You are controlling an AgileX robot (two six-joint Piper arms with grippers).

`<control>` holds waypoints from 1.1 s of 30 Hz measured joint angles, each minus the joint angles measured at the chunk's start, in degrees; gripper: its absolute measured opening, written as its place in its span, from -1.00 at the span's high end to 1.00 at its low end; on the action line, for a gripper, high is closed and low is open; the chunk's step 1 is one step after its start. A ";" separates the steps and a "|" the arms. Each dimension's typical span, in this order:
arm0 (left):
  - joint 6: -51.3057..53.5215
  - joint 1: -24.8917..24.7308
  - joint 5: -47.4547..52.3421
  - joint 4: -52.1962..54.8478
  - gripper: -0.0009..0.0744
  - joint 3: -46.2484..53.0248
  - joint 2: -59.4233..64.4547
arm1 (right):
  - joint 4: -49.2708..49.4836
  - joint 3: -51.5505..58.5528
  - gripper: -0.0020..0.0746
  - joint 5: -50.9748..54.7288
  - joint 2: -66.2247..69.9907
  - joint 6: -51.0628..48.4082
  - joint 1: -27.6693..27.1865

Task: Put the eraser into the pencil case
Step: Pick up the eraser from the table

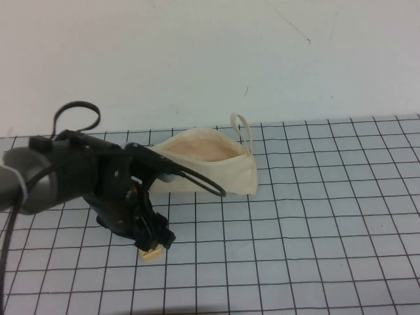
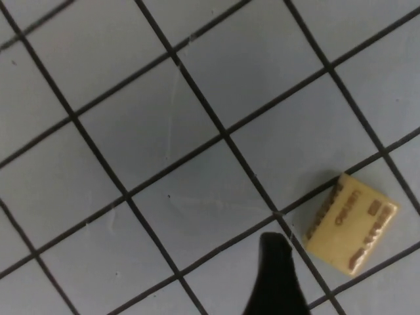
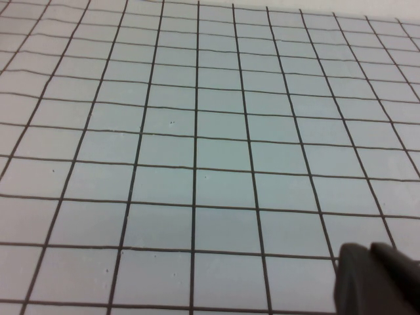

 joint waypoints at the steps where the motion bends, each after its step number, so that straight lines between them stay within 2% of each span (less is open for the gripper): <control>1: 0.00 0.00 0.00 0.00 -0.17 -0.27 1.12 | 0.00 0.00 0.95 0.00 0.00 0.00 0.00; 6: 0.52 -0.09 2.17 0.03 -0.22 -1.92 5.72 | 0.00 0.00 0.95 0.00 0.00 0.00 0.00; 11: 1.31 -0.09 3.59 -1.21 -0.20 -3.52 8.62 | 0.00 0.00 0.95 0.00 0.00 0.00 0.00; 14: 1.45 -0.09 3.82 -2.28 -0.03 -4.55 9.21 | 0.00 0.00 0.95 0.00 0.00 0.00 0.00; 18: 1.45 -0.13 4.06 -3.70 0.44 -4.97 9.59 | 0.00 0.00 0.95 0.00 0.00 0.00 0.00; 19: 1.47 -0.13 4.06 -3.79 0.49 -5.01 9.59 | 0.00 0.00 0.95 0.00 0.00 0.00 0.00; 23: 1.47 -0.13 4.32 -4.74 0.48 -5.70 9.74 | 0.00 0.00 0.95 0.00 0.00 0.00 0.00; 27: 1.31 -0.13 8.59 -6.50 0.48 -7.91 9.72 | 0.00 0.00 0.95 0.00 0.00 0.00 0.00; 33: 2.40 -0.13 15.60 -11.74 0.48 -19.04 7.88 | 0.00 0.00 0.95 0.00 0.00 0.00 0.00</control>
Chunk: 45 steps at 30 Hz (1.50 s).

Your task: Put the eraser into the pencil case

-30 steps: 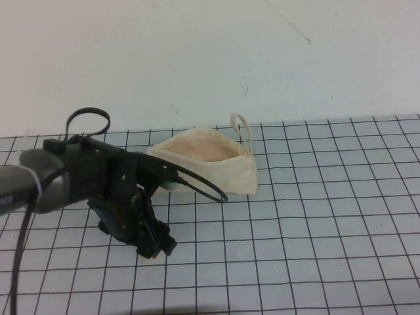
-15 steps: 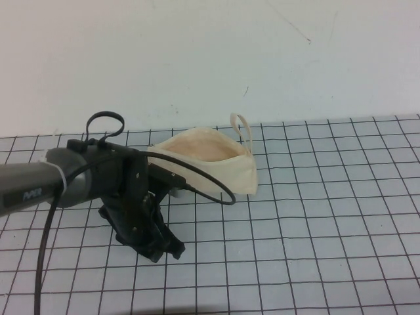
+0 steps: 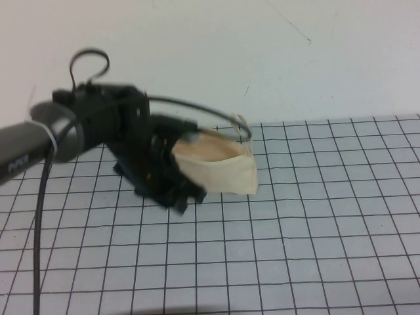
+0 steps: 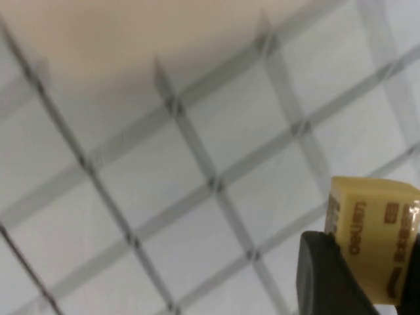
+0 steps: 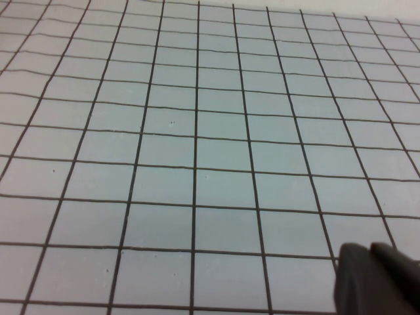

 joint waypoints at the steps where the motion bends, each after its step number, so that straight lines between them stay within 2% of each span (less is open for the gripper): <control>1: 0.42 0.00 -0.24 -0.83 0.48 -2.42 -0.32 | 0.00 0.00 0.95 0.00 0.00 0.00 0.00; 5: 0.65 -0.09 -10.70 -2.16 0.48 -8.60 -0.65 | 0.00 0.00 0.95 0.00 0.00 0.00 0.00; 10: 0.78 -0.09 -23.90 -1.45 0.46 -9.20 0.69 | 0.00 0.00 0.95 0.00 0.00 0.00 0.00; 12: 0.80 -0.09 -25.79 -0.81 0.29 -9.20 1.92 | 0.00 0.00 0.95 0.00 0.00 0.00 0.00; 16: 0.80 -0.09 -24.89 -0.55 -0.22 -9.20 4.05 | 0.00 0.00 0.95 0.00 0.00 0.00 0.00; 18: 0.68 -0.09 -23.69 -0.55 -0.27 -9.20 4.41 | 0.00 0.00 0.95 0.00 0.00 0.00 0.00; 21: 0.25 -0.09 -22.14 0.00 -0.05 -9.20 3.81 | 0.00 0.00 0.95 0.00 0.00 0.00 0.00; 25: -1.76 -0.09 -20.87 4.12 0.62 -9.20 0.50 | 0.00 0.00 0.95 0.00 0.00 0.00 0.00; 26: -3.11 -0.09 -20.71 5.86 0.75 -9.20 -0.87 | 0.00 0.00 0.95 0.00 0.00 0.00 0.00; 28: -6.18 -0.09 -20.45 9.48 0.87 -9.20 -4.01 | 0.00 0.00 0.95 0.00 0.00 0.00 0.00; 34: -18.51 -0.09 -13.92 23.25 0.96 -9.20 -13.98 | 0.00 0.00 0.95 0.00 0.00 0.00 0.00; 38: -21.92 -0.09 -7.60 28.62 0.97 -8.31 -20.92 | 0.00 0.00 0.95 0.00 0.00 0.00 0.00; 45: -31.78 -0.09 -12.03 36.26 0.98 7.32 -34.58 | 0.00 0.00 0.95 0.00 0.00 0.00 0.00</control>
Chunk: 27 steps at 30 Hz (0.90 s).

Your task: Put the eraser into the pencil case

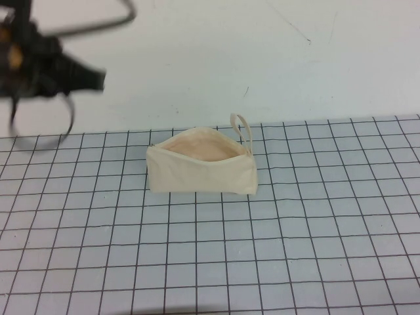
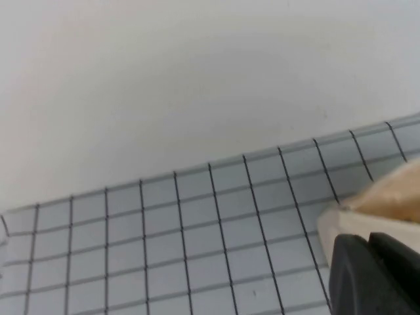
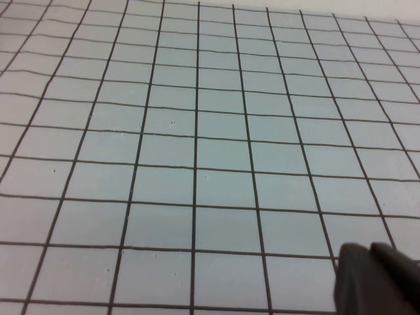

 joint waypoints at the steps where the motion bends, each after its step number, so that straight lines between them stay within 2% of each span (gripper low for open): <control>1: -0.82 0.00 -1.58 0.00 0.98 3.46 -2.42 | 0.00 0.00 0.95 0.00 0.00 0.00 0.00; 7: -0.56 0.00 -7.90 -3.79 0.98 22.72 -16.96 | 0.00 0.00 0.95 0.00 0.00 0.00 0.00; 12: -0.39 0.00 -8.16 -6.37 0.98 32.66 -29.76 | 0.00 0.00 0.95 0.00 0.00 0.00 0.00; 18: 1.26 0.00 -6.18 -14.11 0.98 37.11 -41.99 | 0.00 0.00 0.95 0.00 0.00 0.00 0.00; 27: 1.92 0.00 -2.66 -22.83 0.98 37.71 -49.84 | 0.00 0.00 0.95 0.00 0.00 0.00 0.00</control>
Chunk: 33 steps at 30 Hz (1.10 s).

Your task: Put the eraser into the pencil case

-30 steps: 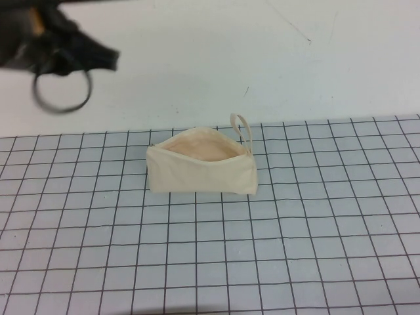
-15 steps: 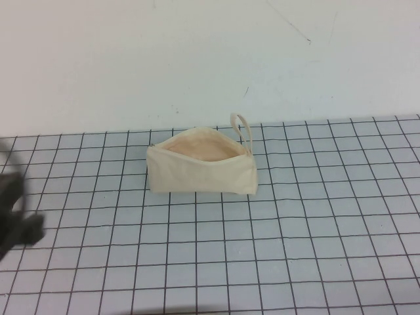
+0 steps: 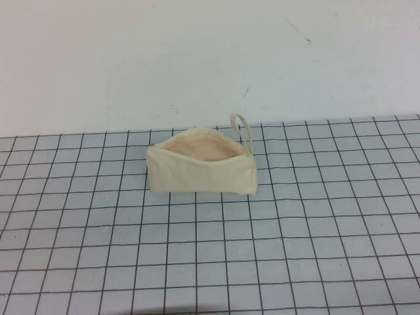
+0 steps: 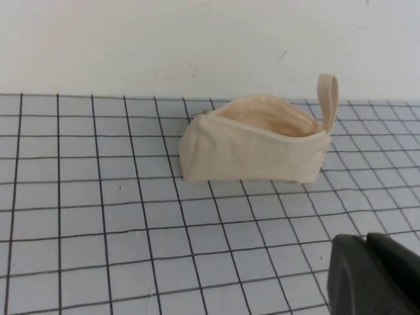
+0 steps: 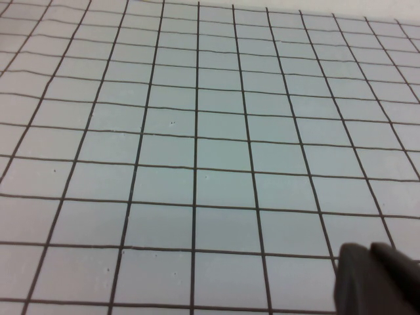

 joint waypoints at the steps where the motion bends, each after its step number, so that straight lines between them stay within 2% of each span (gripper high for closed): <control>1: 0.00 0.00 -0.45 -0.29 0.98 0.00 -0.30 | 0.00 0.00 0.95 0.00 0.00 0.00 0.00; 9: 0.09 0.14 -13.25 1.29 0.98 0.00 -1.01 | 0.00 0.00 0.95 0.00 0.00 0.00 0.00; 13: 0.09 5.75 -21.16 5.50 0.98 0.00 -4.46 | 0.00 0.00 0.95 0.00 0.00 0.00 0.00; 18: 0.24 14.35 -18.76 7.89 0.98 0.00 -10.09 | 0.00 0.00 0.95 0.00 0.00 0.00 0.00; 23: 0.36 20.42 -8.47 8.53 0.98 2.00 -16.76 | 0.00 0.00 0.95 0.00 0.00 0.00 0.00; 28: 0.94 22.25 -6.29 8.53 0.98 12.70 -25.11 | 0.00 0.00 0.95 0.00 0.00 0.00 0.00; 33: 1.84 22.25 -11.39 8.42 0.98 26.00 -26.86 | 0.00 0.00 0.95 0.00 0.00 0.00 0.00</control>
